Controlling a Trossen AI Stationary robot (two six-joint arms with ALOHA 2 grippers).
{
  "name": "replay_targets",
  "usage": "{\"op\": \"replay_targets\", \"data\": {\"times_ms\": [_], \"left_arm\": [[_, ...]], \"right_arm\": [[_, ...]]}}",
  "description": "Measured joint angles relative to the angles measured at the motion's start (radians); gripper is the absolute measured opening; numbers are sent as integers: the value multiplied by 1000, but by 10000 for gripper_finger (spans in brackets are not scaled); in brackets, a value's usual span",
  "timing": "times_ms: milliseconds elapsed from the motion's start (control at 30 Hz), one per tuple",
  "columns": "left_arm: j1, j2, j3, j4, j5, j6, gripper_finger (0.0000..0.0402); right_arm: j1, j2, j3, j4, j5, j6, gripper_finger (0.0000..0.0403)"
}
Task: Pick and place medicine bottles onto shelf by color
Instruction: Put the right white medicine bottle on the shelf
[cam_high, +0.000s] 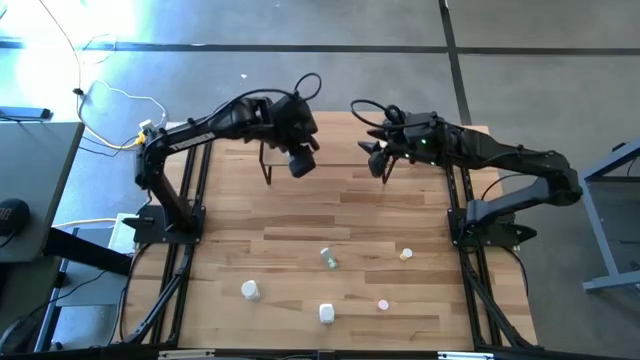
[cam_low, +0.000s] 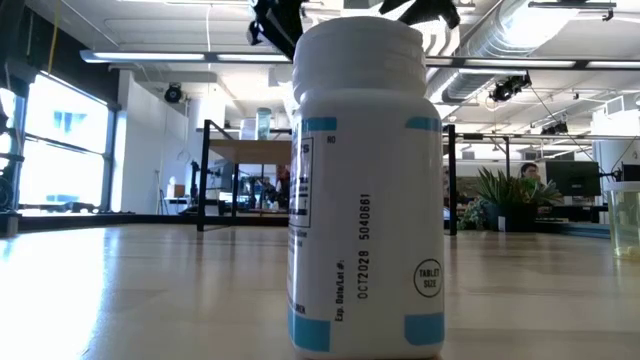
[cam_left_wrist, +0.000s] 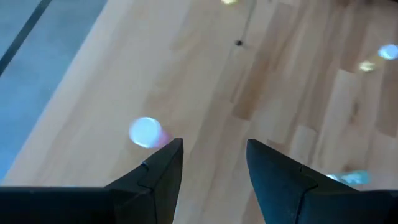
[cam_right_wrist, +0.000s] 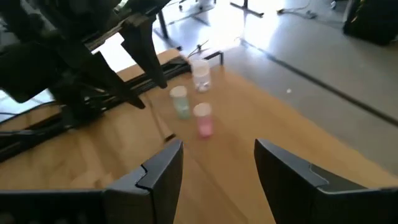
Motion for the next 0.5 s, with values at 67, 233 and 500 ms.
{"op": "replay_targets", "data": {"times_ms": [67,233,500], "left_arm": [[-30,-26,-26,3,0,-11,168],[-115,-113,-175,86,1,-71,168],[-269,-276,-392,198,-20,-209,168]], "right_arm": [[27,-15,0,-38,-1,36,191],[100,-32,0,-130,-51,164,191],[210,-19,-1,-226,-239,390,191]]}}
